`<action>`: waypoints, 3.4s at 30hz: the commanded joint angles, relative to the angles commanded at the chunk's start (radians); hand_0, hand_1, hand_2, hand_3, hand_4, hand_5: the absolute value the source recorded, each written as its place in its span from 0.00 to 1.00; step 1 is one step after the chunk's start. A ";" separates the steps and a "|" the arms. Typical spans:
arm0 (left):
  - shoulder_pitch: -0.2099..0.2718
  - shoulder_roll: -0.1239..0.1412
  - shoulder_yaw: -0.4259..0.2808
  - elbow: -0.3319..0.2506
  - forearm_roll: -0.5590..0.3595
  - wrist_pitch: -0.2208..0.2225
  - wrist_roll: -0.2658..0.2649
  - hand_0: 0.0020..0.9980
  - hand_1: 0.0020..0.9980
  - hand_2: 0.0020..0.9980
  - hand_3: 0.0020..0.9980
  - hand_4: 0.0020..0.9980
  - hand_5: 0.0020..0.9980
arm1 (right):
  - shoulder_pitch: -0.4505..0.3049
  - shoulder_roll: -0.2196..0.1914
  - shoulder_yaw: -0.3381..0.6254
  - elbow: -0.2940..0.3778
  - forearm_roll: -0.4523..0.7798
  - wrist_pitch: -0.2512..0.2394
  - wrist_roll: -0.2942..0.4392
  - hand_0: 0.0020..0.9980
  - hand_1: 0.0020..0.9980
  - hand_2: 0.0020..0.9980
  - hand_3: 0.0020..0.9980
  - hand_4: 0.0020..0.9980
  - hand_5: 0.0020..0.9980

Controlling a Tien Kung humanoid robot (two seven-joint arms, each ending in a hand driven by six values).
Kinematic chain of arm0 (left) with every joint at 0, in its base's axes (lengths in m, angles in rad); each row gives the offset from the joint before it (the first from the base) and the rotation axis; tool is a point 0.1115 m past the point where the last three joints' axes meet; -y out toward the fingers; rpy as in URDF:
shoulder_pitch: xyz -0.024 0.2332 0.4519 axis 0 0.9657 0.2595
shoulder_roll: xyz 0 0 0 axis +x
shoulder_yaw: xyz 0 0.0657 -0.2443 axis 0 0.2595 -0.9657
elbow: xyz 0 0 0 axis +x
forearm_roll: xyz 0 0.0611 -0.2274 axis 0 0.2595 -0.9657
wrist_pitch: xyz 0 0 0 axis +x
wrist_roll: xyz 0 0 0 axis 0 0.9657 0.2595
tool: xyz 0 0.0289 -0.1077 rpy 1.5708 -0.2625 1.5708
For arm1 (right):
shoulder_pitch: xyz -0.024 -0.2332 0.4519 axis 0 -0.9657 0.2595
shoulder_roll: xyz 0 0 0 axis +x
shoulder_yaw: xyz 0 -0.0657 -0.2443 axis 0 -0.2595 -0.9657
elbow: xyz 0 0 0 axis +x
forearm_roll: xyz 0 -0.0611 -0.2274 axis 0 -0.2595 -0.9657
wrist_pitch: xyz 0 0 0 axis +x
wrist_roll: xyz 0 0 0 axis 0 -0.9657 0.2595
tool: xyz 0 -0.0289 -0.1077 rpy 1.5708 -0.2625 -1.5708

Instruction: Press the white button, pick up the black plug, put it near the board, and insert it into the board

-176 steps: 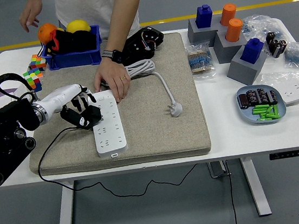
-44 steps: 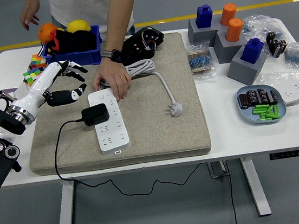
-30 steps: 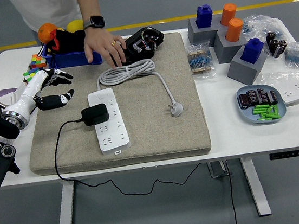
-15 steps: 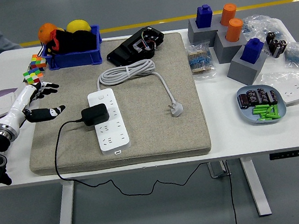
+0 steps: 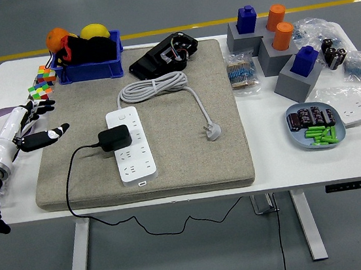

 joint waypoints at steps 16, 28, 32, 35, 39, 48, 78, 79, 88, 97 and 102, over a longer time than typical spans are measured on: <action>0.053 -0.016 -0.047 0.003 0.027 0.016 -0.033 0.88 0.92 0.84 0.77 0.80 0.16 | 0.002 0.002 -0.034 -0.011 -0.005 -0.002 -0.005 0.86 0.71 0.70 0.71 0.85 0.64; 0.070 -0.031 -0.101 -0.005 0.028 0.011 -0.036 0.93 0.98 0.92 0.78 0.81 0.17 | 0.014 -0.005 -0.064 -0.010 0.003 0.002 -0.002 0.86 0.71 0.70 0.70 0.83 0.62; 0.056 -0.030 -0.088 -0.004 0.026 0.011 -0.039 0.93 0.98 0.92 0.78 0.81 0.17 | 0.017 -0.012 -0.043 -0.012 -0.011 0.000 0.000 0.86 0.71 0.70 0.70 0.83 0.62; 0.056 -0.025 -0.081 -0.011 0.022 0.013 -0.043 0.93 0.98 0.92 0.78 0.81 0.17 | 0.019 -0.012 -0.044 -0.012 -0.013 0.000 0.003 0.86 0.71 0.70 0.69 0.82 0.62; 0.056 -0.022 -0.090 -0.017 0.021 0.012 -0.044 0.93 0.98 0.92 0.78 0.81 0.17 | 0.027 -0.007 -0.034 -0.011 -0.020 -0.004 0.010 0.86 0.71 0.70 0.69 0.82 0.62; 0.061 -0.028 -0.100 -0.022 0.020 0.015 -0.051 0.93 0.98 0.92 0.78 0.81 0.17 | 0.035 0.001 -0.038 -0.006 -0.014 -0.007 0.020 0.85 0.70 0.70 0.68 0.80 0.60; -0.001 0.011 -0.015 -0.023 -0.022 0.009 -0.047 0.87 0.90 0.80 0.75 0.79 0.15 | 0.066 -0.003 0.013 -0.005 -0.038 -0.010 0.027 0.85 0.70 0.69 0.67 0.77 0.57; -0.003 0.011 -0.013 -0.022 -0.022 0.010 -0.048 0.87 0.90 0.80 0.75 0.79 0.15 | 0.066 -0.004 0.014 -0.005 -0.037 -0.010 0.027 0.85 0.70 0.69 0.67 0.77 0.57; -0.017 0.009 -0.009 -0.022 -0.029 0.014 -0.055 0.87 0.90 0.80 0.75 0.77 0.15 | 0.070 -0.009 0.015 -0.004 -0.034 -0.011 0.029 0.85 0.70 0.69 0.66 0.77 0.56; -0.031 0.009 -0.007 -0.025 -0.030 0.016 -0.057 0.87 0.90 0.80 0.74 0.77 0.15 | 0.074 -0.010 0.019 -0.006 -0.031 -0.009 0.030 0.85 0.70 0.68 0.66 0.77 0.56; -0.036 0.010 -0.004 -0.026 -0.028 0.017 -0.054 0.87 0.90 0.80 0.74 0.77 0.15 | 0.078 -0.017 0.011 -0.003 -0.027 -0.011 0.031 0.85 0.69 0.68 0.66 0.76 0.56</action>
